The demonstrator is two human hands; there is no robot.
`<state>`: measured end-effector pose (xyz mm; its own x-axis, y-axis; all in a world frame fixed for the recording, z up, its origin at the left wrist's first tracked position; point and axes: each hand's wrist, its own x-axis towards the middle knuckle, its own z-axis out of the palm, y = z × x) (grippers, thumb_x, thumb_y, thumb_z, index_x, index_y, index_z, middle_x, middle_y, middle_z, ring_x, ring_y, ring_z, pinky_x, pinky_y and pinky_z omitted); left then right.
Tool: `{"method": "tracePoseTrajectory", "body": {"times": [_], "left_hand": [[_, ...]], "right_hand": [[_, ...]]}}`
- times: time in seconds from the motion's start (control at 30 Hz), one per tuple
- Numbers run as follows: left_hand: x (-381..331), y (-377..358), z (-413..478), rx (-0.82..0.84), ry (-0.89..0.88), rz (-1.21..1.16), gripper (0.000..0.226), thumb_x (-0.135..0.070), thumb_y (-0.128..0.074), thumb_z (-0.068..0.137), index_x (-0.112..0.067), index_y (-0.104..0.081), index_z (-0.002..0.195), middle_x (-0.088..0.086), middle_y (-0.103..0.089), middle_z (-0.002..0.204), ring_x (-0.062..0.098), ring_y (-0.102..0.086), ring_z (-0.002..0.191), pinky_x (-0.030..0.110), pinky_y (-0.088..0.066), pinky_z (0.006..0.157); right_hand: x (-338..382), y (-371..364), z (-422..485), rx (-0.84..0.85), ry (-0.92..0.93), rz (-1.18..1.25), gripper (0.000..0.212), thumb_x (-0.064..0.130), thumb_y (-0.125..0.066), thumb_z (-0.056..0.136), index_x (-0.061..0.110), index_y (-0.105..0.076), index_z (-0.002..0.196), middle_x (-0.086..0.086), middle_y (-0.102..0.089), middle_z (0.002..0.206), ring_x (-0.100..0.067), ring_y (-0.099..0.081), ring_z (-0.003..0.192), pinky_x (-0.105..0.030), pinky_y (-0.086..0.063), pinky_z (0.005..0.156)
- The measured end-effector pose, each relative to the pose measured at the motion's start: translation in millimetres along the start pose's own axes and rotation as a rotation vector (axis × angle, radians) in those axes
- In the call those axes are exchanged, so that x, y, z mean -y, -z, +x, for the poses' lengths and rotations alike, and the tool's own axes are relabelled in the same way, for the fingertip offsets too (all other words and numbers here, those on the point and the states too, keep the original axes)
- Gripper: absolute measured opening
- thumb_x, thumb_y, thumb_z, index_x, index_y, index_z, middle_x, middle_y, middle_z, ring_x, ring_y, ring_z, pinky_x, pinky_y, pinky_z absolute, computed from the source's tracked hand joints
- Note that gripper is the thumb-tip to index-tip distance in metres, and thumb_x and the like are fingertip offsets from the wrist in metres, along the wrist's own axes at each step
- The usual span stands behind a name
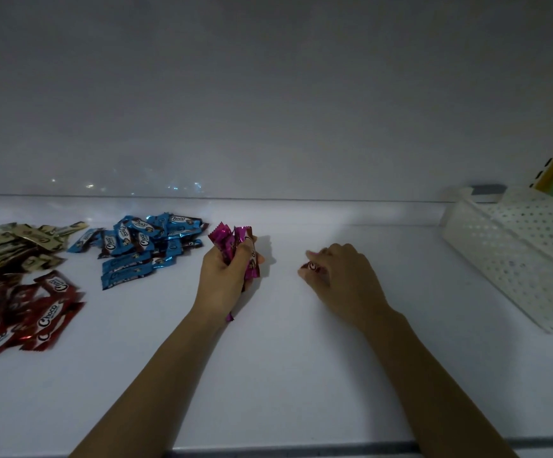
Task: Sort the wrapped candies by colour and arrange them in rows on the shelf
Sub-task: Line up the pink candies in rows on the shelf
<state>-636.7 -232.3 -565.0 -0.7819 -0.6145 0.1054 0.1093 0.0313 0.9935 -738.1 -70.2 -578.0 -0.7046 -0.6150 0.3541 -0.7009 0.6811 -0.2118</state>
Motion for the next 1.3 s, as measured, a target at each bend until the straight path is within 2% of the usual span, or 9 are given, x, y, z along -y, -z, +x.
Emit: {"method": "tracePoseTrajectory", "body": {"times": [0.2, 0.43, 0.67, 0.8, 0.93, 1.03, 1.13, 1.23, 1.3], "left_hand": [[0.6, -1.2, 0.7, 0.014, -0.005, 0.028, 0.018, -0.023, -0.048, 0.099, -0.021, -0.062, 0.089, 0.005, -0.065, 0.079, -0.003, -0.050, 0.046, 0.013, -0.040, 0.043], [5.2, -1.5, 4.4, 0.037, -0.030, 0.072, 0.016, -0.024, -0.049, 0.098, -0.018, -0.061, 0.088, 0.009, -0.064, 0.079, -0.002, -0.050, 0.046, 0.013, -0.040, 0.044], [7.2, -3.5, 9.9, 0.015, -0.034, 0.067, 0.015, -0.023, -0.049, 0.098, -0.022, -0.061, 0.089, 0.006, -0.065, 0.078, -0.003, -0.052, 0.047, 0.012, -0.041, 0.044], [9.6, -3.4, 12.5, 0.021, -0.042, 0.119, 0.018, -0.024, -0.050, 0.098, -0.014, -0.062, 0.088, 0.010, -0.064, 0.079, -0.003, -0.049, 0.045, 0.012, -0.040, 0.044], [6.3, -3.9, 9.3, 0.007, -0.060, 0.152, 0.019, -0.023, -0.053, 0.097, -0.013, -0.064, 0.085, 0.006, -0.066, 0.077, -0.003, -0.050, 0.044, 0.011, -0.040, 0.043], [-0.1, -12.6, 3.5, -0.026, -0.053, 0.109, 0.025, -0.026, -0.052, 0.097, -0.010, -0.065, 0.082, 0.004, -0.064, 0.070, -0.003, -0.051, 0.045, 0.012, -0.040, 0.045], [-8.8, -45.3, -8.8, 0.082, -0.019, -0.027, 0.027, -0.023, -0.051, 0.097, -0.009, -0.061, 0.075, 0.000, -0.057, 0.056, 0.003, -0.048, 0.042, 0.014, -0.038, 0.044], [-0.2, -67.4, -16.0, 0.153, -0.179, 0.159, 0.030, -0.023, -0.049, 0.099, -0.020, -0.054, 0.070, -0.012, -0.052, 0.050, 0.003, -0.048, 0.047, 0.018, -0.039, 0.051], [9.1, -64.7, -10.8, 0.167, -0.205, 0.237, 0.026, -0.028, -0.048, 0.099, -0.015, -0.055, 0.077, -0.013, -0.053, 0.055, 0.004, -0.050, 0.054, 0.019, -0.041, 0.055]], "right_hand": [[-11.9, 8.8, -2.8, -0.019, 0.080, 0.043, 0.036, 0.025, -0.044, 0.077, 0.016, -0.065, 0.105, 0.000, -0.062, 0.106, -0.023, -0.057, 0.095, -0.032, -0.039, 0.079], [-36.1, 5.4, 17.2, 0.092, 0.083, -0.084, 0.040, 0.022, -0.044, 0.094, 0.025, -0.050, 0.134, 0.001, -0.060, 0.126, -0.023, -0.051, 0.116, -0.033, -0.032, 0.097], [-88.5, 17.1, 48.4, 0.207, -0.095, -0.195, 0.034, 0.023, -0.039, 0.098, 0.018, -0.051, 0.130, -0.005, -0.054, 0.131, -0.029, -0.054, 0.112, -0.037, -0.042, 0.092], [-97.8, 4.3, 51.6, 0.143, -0.147, 0.020, 0.029, 0.013, -0.044, 0.094, 0.013, -0.057, 0.120, -0.009, -0.057, 0.126, -0.031, -0.055, 0.109, -0.036, -0.042, 0.093], [-82.8, -3.0, 35.4, -0.109, -0.099, 0.020, 0.035, 0.018, -0.046, 0.084, 0.009, -0.066, 0.111, -0.013, -0.065, 0.114, -0.033, -0.056, 0.113, -0.039, -0.039, 0.099], [-46.7, 16.2, 20.8, -0.115, -0.140, 0.446, 0.040, 0.045, -0.050, 0.086, 0.011, -0.069, 0.095, 0.003, -0.070, 0.088, -0.010, -0.062, 0.080, -0.023, -0.045, 0.076], [-12.8, 23.9, 6.2, 0.141, -0.217, 1.083, 0.028, 0.031, -0.068, 0.080, 0.006, -0.067, 0.092, 0.000, -0.068, 0.073, -0.006, -0.061, 0.062, -0.016, -0.045, 0.059], [-15.3, 18.0, -1.1, 0.167, -0.157, 1.122, 0.010, 0.005, -0.070, 0.082, 0.015, -0.067, 0.081, 0.004, -0.067, 0.069, -0.007, -0.062, 0.065, -0.018, -0.047, 0.061], [-20.7, 19.1, 0.1, 0.153, -0.150, 1.145, 0.008, 0.009, -0.071, 0.080, 0.015, -0.067, 0.077, 0.002, -0.066, 0.070, -0.011, -0.061, 0.070, -0.021, -0.048, 0.064]]}}
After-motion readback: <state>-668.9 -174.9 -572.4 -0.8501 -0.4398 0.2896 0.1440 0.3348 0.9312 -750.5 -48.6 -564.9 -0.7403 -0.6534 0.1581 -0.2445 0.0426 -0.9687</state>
